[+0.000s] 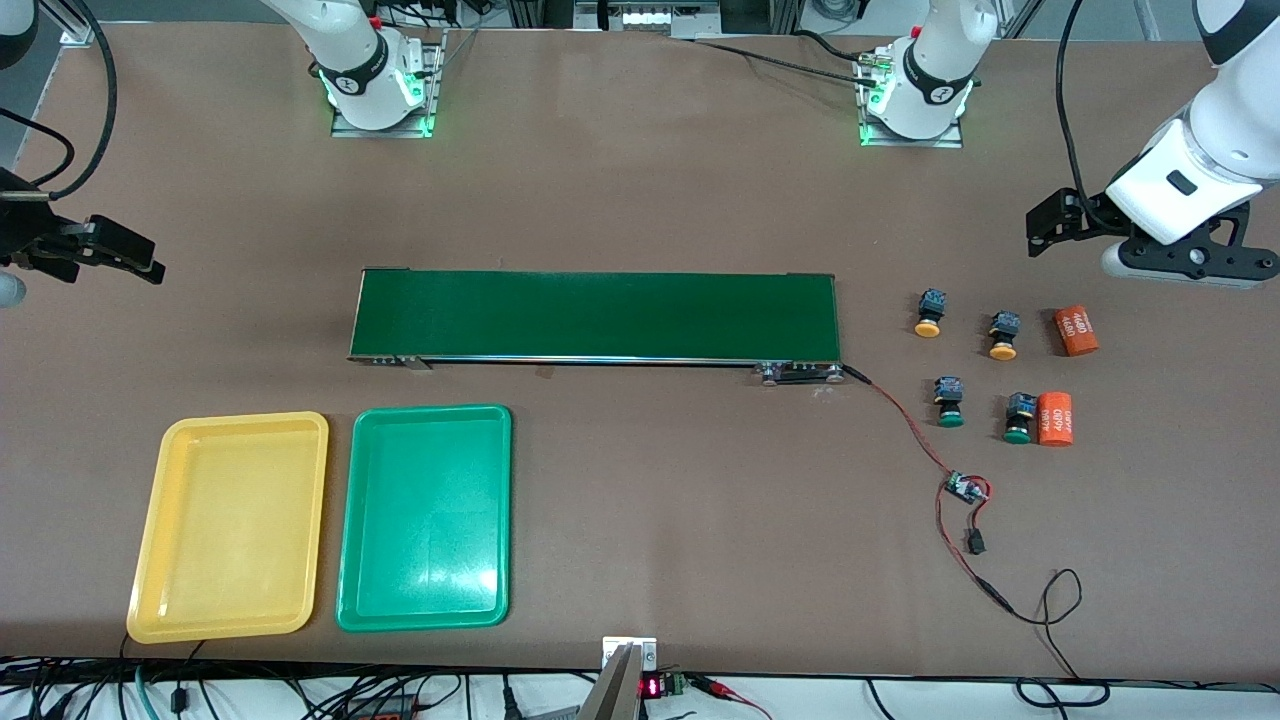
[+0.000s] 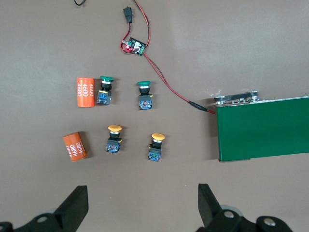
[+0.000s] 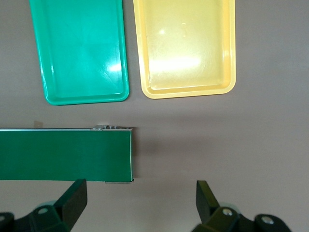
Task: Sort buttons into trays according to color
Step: 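Raise the left gripper from rest toward the buttons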
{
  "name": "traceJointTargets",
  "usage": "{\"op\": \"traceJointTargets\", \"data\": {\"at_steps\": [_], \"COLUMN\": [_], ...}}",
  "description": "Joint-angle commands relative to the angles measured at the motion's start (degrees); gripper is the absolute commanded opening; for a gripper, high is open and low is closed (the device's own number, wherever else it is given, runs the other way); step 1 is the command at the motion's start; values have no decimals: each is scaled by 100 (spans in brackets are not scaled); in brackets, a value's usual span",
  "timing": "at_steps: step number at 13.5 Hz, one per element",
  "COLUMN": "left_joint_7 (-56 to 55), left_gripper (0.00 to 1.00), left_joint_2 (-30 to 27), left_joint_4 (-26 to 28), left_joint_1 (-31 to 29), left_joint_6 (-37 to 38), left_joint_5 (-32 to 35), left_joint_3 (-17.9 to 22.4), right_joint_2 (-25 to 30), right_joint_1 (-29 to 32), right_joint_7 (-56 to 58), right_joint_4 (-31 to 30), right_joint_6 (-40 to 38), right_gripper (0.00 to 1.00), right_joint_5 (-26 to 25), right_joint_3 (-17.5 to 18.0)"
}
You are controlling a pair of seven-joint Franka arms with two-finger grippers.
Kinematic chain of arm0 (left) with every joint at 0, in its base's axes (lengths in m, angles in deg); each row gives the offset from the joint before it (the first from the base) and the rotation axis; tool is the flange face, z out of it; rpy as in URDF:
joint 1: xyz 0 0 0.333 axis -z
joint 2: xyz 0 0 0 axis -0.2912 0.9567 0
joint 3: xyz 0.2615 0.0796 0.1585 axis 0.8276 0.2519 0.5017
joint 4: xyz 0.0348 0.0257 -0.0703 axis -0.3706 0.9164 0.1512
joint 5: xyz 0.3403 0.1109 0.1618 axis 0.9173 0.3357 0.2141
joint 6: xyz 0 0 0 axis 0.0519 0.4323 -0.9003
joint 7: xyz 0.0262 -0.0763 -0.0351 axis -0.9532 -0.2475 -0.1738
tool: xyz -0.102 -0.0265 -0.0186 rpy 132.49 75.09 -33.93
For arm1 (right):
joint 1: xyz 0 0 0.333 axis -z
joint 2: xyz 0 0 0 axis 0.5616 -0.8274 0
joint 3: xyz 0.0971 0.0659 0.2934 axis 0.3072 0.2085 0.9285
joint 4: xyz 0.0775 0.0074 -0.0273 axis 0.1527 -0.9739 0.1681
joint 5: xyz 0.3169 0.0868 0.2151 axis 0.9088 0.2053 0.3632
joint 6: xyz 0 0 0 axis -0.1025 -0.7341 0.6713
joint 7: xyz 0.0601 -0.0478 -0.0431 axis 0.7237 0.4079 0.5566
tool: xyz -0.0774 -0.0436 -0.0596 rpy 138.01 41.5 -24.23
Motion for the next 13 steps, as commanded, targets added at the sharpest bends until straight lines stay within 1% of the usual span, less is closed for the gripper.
{"op": "traceJointTargets", "data": {"at_steps": [1,7,9,10,11,13], "left_joint_7": [48,-14,-22,-14,-5,21], "left_gripper": [100,100,100,100,100,100], "left_joint_2": [-4,84,84,197,451,1039], "left_joint_4": [-95,-104,-165,-270,-402,-866], "left_joint_1": [-20,24,7,-11,24,7], "left_joint_6": [120,313,610,751,900,1182], "left_joint_5": [-87,-52,-52,-70,-35,-26], "left_joint_3": [7,-28,-11,-10,-10,-2], "right_joint_2": [142,150,142,142,142,150], "right_joint_1": [-57,-48,-48,-48,-56,-57], "right_joint_7": [5,14,14,57,127,137], "right_joint_4": [-150,-185,-185,-185,-185,-176], "right_joint_6": [-28,-20,-11,-19,-20,-20], "right_gripper": [100,100,100,100,100,100], "right_joint_5": [-97,-97,-97,-97,-97,-97], "right_joint_3": [-40,-49,-49,-49,-49,-49]}}
